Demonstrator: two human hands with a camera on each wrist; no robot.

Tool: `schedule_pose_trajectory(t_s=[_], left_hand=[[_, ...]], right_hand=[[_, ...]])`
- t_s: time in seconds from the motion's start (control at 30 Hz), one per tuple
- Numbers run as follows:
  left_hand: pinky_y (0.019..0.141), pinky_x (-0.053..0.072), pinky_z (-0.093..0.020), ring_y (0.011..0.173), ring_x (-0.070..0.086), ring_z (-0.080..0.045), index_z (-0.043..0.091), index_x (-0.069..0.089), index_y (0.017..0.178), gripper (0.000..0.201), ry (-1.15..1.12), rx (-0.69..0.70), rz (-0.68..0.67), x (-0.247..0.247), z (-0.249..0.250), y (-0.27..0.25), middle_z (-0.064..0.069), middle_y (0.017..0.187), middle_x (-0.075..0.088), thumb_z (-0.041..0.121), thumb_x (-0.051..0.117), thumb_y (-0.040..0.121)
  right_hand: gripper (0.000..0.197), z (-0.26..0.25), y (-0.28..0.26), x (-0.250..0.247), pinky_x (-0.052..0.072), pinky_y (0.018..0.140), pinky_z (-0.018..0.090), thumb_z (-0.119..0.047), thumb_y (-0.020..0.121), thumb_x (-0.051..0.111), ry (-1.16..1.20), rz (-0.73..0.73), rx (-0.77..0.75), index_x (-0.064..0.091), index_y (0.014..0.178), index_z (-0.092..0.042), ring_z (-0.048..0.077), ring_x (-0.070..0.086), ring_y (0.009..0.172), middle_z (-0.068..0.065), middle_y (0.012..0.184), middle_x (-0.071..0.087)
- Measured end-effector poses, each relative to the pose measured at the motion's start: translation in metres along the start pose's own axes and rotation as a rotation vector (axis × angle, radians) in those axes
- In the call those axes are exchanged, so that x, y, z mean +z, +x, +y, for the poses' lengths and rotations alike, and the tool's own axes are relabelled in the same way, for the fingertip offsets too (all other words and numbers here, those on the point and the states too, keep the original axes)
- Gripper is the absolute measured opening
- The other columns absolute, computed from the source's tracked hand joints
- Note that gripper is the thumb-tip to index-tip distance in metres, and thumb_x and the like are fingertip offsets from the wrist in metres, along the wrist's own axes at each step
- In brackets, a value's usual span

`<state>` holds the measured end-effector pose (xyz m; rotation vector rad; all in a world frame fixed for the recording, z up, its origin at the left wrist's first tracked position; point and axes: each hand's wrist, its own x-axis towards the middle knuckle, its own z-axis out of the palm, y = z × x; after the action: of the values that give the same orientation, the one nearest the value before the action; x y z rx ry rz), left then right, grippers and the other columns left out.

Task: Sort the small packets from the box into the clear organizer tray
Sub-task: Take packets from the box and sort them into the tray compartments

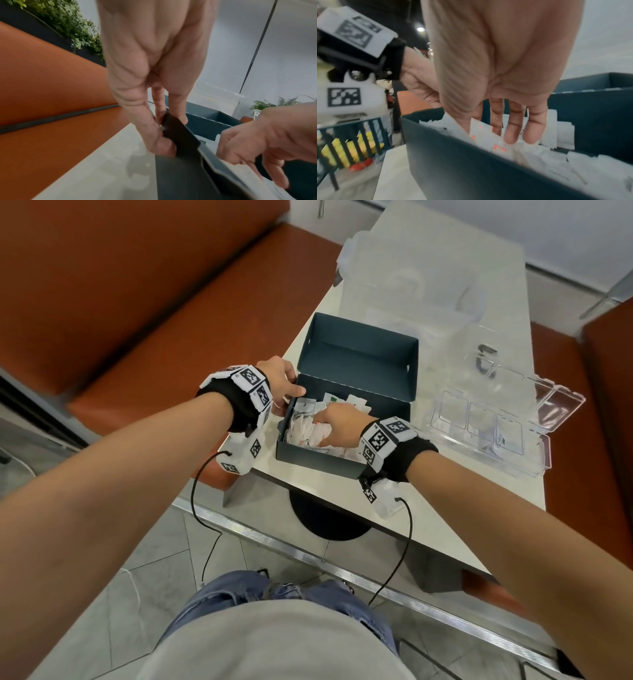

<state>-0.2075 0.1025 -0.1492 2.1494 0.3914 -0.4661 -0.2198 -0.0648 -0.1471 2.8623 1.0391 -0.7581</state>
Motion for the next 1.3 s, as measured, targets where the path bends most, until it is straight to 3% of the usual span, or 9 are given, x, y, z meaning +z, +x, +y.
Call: schedule_pose_trajectory(t_s=[0.3,0.6,0.7,0.8,0.93,1.03,1.13,1.2,1.3], left_hand=[[0.065,0.061,-0.039,0.071,0.068,-0.026,0.011,0.057,0.109,0.025,-0.095,-0.024,-0.008,0.0,-0.003,0.0,-0.01,0.086,0.066,0.02,0.07,0.089],[0.052,0.056,-0.03,0.07,0.067,-0.023,0.011,0.057,0.109,0.024,-0.083,-0.024,-0.012,0.0,-0.005,0.001,-0.008,0.085,0.064,0.022,0.069,0.09],[0.046,0.054,-0.027,0.07,0.066,-0.022,0.012,0.057,0.108,0.023,-0.099,-0.029,-0.028,-0.002,-0.004,0.001,-0.009,0.085,0.063,0.022,0.068,0.091],[0.046,0.054,-0.026,0.07,0.067,-0.022,0.013,0.057,0.108,0.023,-0.111,-0.02,-0.026,-0.002,-0.005,0.002,-0.009,0.087,0.064,0.023,0.068,0.09],[0.05,0.055,-0.027,0.072,0.067,-0.02,0.014,0.056,0.112,0.027,-0.066,-0.019,-0.012,0.0,-0.005,0.0,-0.01,0.099,0.065,0.026,0.067,0.091],[0.063,0.059,-0.033,0.083,0.068,-0.024,0.011,0.053,0.124,0.038,0.065,0.02,0.061,0.001,0.002,-0.003,-0.011,0.111,0.063,0.031,0.063,0.093],[0.085,0.057,-0.043,0.099,0.065,-0.028,0.008,0.059,0.119,0.032,0.077,0.203,0.34,-0.001,0.023,-0.007,-0.012,0.117,0.063,0.03,0.06,0.095],[0.08,0.059,-0.04,0.092,0.067,-0.024,0.01,0.063,0.111,0.025,-0.074,0.32,0.389,-0.002,0.045,-0.014,-0.01,0.109,0.067,0.029,0.059,0.096],[0.071,0.061,-0.028,0.088,0.068,-0.016,0.011,0.064,0.11,0.03,-0.303,0.383,0.215,0.005,0.085,-0.029,-0.007,0.105,0.069,0.038,0.057,0.096]], right_hand=[[0.049,0.004,-0.007,-0.006,0.041,0.095,0.03,0.004,0.089,0.056,-0.107,-0.091,-0.019,0.052,0.135,-0.011,0.028,0.05,0.122,0.012,0.135,0.054],[0.046,0.013,-0.011,-0.003,0.044,0.102,0.038,0.0,0.089,0.056,-0.101,-0.116,0.028,0.053,0.135,-0.005,0.031,0.049,0.124,0.015,0.136,0.052],[0.05,0.022,-0.016,-0.009,0.042,0.102,0.036,-0.021,0.087,0.069,-0.037,0.006,0.031,0.056,0.131,-0.001,0.03,0.049,0.123,0.014,0.133,0.056],[0.055,0.034,-0.024,-0.023,0.042,0.094,0.034,-0.033,0.082,0.074,0.107,0.158,0.087,0.06,0.127,-0.003,0.03,0.053,0.118,0.013,0.125,0.06],[0.033,0.051,-0.037,-0.035,0.051,0.061,0.026,-0.026,0.078,0.077,0.387,0.338,0.172,0.071,0.092,0.003,0.018,0.064,0.068,0.012,0.083,0.069],[0.026,0.066,-0.048,-0.042,0.06,0.074,0.039,-0.016,0.078,0.077,0.707,0.433,0.254,0.07,0.092,0.005,0.027,0.071,0.08,0.017,0.092,0.071],[0.03,0.079,-0.061,-0.05,0.06,0.074,0.038,-0.008,0.08,0.075,1.031,0.505,0.315,0.065,0.106,0.005,0.025,0.071,0.09,0.017,0.105,0.07],[0.033,0.085,-0.071,-0.057,0.06,0.066,0.031,-0.005,0.082,0.073,1.225,0.554,0.31,0.062,0.111,0.006,0.022,0.071,0.089,0.016,0.107,0.07],[0.025,0.091,-0.086,-0.072,0.058,0.06,0.027,-0.003,0.083,0.071,1.442,0.611,0.263,0.063,0.107,0.002,0.018,0.073,0.084,0.013,0.102,0.071]])
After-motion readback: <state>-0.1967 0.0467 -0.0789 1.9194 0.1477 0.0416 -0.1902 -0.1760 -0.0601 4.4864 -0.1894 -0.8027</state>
